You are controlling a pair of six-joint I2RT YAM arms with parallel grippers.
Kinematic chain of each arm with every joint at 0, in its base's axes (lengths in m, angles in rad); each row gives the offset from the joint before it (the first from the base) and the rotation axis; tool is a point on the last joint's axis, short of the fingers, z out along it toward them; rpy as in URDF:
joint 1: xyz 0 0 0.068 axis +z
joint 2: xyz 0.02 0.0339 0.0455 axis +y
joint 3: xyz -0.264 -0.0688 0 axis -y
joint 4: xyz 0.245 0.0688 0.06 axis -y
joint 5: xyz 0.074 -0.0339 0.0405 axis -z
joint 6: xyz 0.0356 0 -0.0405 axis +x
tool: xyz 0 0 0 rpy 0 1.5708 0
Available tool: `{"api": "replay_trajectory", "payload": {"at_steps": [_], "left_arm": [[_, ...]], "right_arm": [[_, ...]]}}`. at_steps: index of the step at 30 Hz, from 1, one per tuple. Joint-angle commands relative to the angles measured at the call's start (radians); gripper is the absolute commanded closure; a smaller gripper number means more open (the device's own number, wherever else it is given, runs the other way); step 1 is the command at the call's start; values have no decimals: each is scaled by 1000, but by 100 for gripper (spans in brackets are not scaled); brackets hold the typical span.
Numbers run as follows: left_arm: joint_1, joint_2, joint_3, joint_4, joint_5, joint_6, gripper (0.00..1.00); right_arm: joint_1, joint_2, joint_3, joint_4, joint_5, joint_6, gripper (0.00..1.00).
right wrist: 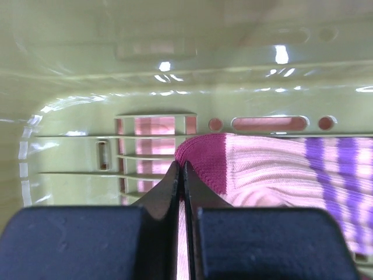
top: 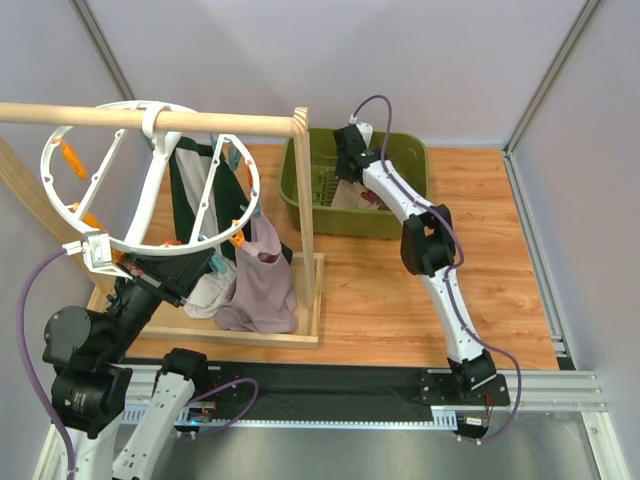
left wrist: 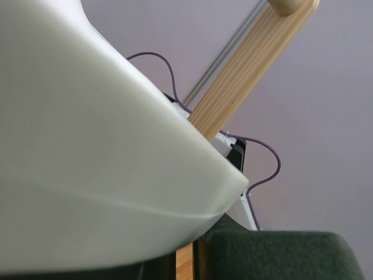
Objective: Clip the socks to the hanger
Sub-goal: Adjust the sock in the bin.
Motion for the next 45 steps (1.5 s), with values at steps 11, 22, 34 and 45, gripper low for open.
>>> {"api": "replay_trajectory", "payload": {"at_steps": [11,22,34,45], "left_arm": [[1,22,-27,-259,-15,-75,100],[1,6,-17,-292,-6,-69,100],[1,23,-35,-272,25,-72,100],[1,32,-27,-294,2,-78,100]], "right_arm": [[-66,-308,-127,102,-55,127,100],[-64,-367,-89,49,-282,13,100],[-20,-198,-116,-31,-336,23,90],[-26,-313,-234,97,-160,86,43]]}}
